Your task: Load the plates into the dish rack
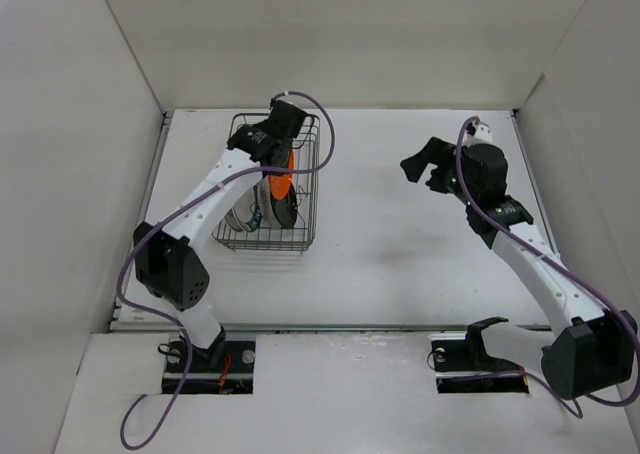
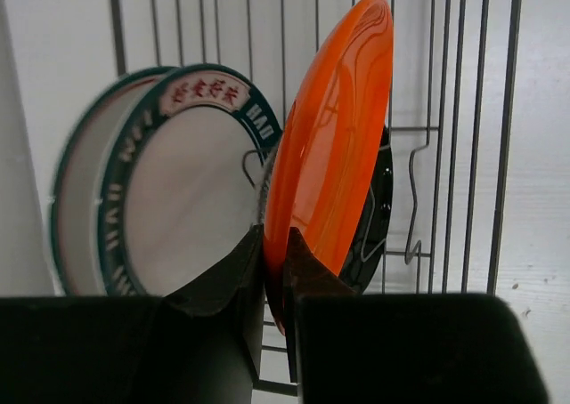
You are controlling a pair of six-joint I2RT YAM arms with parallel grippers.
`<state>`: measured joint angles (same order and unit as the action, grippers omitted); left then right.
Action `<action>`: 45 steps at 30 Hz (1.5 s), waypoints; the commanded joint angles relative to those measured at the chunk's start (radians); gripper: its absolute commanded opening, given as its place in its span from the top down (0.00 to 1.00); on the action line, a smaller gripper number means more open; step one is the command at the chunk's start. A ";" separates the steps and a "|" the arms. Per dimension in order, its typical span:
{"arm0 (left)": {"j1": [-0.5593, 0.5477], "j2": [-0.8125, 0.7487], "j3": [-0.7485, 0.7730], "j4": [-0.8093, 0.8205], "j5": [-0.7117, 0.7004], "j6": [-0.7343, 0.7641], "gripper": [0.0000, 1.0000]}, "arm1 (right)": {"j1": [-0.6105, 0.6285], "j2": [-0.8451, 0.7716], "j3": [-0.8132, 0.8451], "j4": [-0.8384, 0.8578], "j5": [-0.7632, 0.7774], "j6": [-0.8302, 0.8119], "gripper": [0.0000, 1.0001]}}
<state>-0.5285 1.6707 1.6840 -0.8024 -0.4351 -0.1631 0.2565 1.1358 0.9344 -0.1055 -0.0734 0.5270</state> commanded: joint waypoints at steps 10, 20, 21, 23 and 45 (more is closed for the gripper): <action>-0.004 0.012 -0.020 -0.027 0.012 -0.029 1.00 | 0.007 -0.065 -0.048 -0.005 0.044 -0.024 0.00; -0.013 0.031 -0.020 -0.047 0.177 -0.019 1.00 | -0.013 -0.065 -0.048 -0.014 0.044 -0.024 0.00; -0.013 0.031 -0.020 -0.047 0.177 -0.030 1.00 | -0.013 -0.065 -0.048 -0.014 0.044 -0.024 0.00; -0.022 0.031 -0.041 -0.047 0.177 -0.030 1.00 | -0.013 -0.065 -0.048 -0.014 0.044 -0.024 0.00; 0.229 -0.176 0.281 0.113 0.282 0.085 0.01 | 0.024 -0.042 0.415 -0.522 0.223 -0.220 0.00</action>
<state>-0.4278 1.6302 1.9331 -0.7822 -0.1638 -0.1135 0.2592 1.1481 1.2285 -0.4721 0.0410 0.3756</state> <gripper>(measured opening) 0.990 0.998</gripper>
